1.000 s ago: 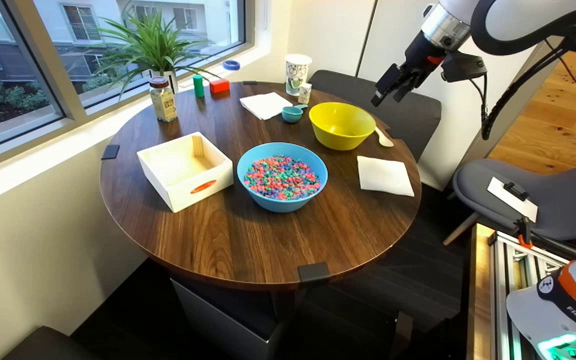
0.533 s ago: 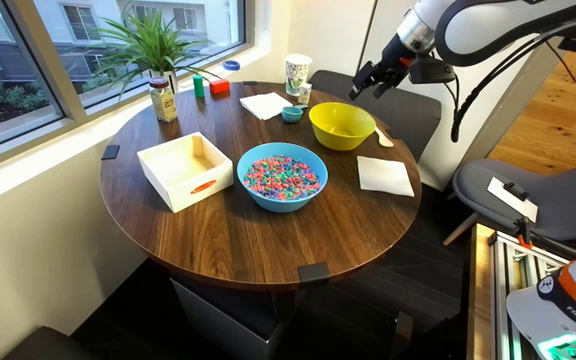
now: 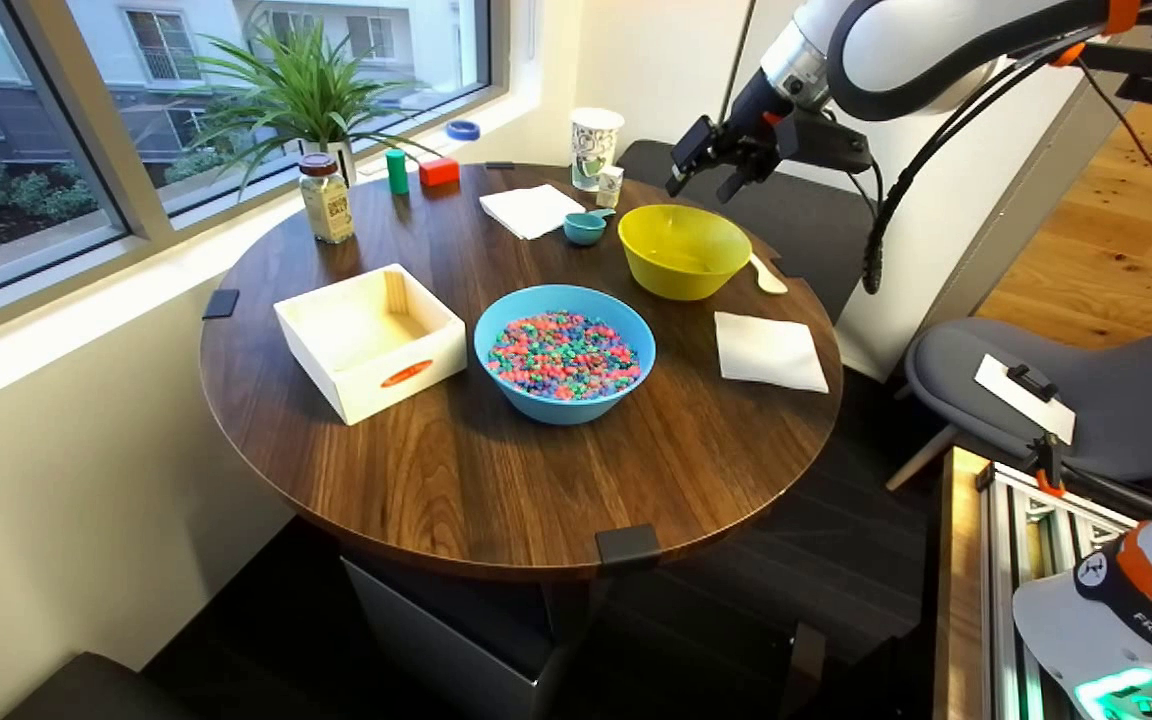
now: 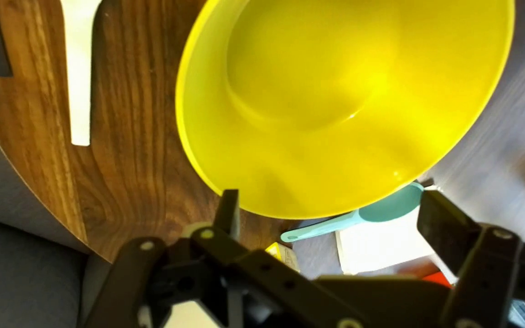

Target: Pick up the yellow bowl and place it upside down on the table

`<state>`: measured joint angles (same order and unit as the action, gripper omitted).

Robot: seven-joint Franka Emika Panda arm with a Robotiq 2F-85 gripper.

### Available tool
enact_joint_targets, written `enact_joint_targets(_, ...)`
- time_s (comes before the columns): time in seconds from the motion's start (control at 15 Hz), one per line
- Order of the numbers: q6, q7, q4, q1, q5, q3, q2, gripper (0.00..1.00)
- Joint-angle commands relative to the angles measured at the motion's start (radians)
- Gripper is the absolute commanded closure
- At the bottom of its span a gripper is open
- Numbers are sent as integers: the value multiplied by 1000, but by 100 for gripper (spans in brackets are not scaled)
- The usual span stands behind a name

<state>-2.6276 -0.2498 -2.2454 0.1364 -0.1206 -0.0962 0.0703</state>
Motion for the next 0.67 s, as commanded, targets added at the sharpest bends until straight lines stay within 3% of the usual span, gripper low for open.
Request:
enact_joint_targets(0.0, 3, 2, 3, -5, -2, -6, 0, 0)
enact_joint_targets(0.2, -8, -46, -2, 8, 16, -11, -7, 0)
enact_joint_targets(0.6, -94, 25, 6, 6, -60, -37, -27, 0)
